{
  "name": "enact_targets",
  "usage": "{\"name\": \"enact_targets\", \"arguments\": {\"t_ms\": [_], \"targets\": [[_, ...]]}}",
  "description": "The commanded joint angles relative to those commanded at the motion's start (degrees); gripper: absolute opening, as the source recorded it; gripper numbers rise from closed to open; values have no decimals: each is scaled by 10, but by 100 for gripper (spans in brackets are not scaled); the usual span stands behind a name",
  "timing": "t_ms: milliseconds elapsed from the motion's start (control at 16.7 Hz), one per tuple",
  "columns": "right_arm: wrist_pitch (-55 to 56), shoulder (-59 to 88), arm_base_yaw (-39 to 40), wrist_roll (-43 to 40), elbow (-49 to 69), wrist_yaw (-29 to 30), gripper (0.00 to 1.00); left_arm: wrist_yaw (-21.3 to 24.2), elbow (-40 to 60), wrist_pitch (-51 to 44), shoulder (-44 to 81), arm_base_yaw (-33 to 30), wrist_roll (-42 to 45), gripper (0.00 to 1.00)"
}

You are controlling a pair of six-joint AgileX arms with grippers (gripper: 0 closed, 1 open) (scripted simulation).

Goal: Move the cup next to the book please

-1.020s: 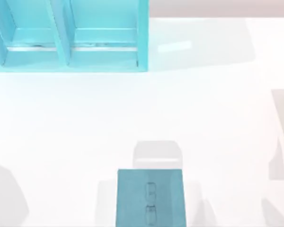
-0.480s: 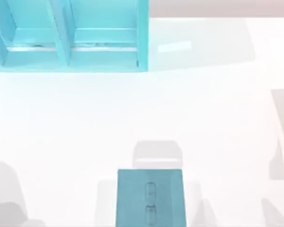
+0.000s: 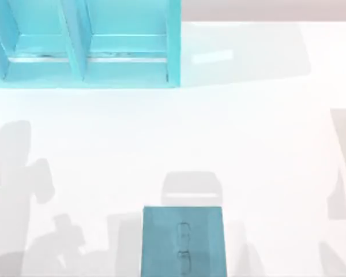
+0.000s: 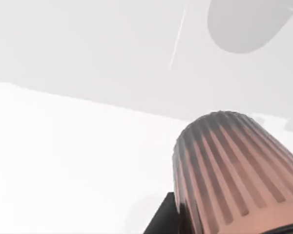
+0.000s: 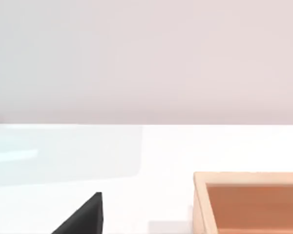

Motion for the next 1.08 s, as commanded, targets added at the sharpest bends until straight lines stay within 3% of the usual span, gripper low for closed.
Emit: {"name": "enact_targets", "arguments": {"t_ms": [540, 840, 1080], "targets": [[0, 0, 0, 0, 0, 0, 100, 20, 44, -52, 3, -327, -681, 0], [0, 0, 0, 0, 0, 0, 100, 27, 68, -42, -7, -431, -986, 0], [0, 0, 0, 0, 0, 0, 100, 25, 80, -27, -16, -471, -1142, 0]]}}
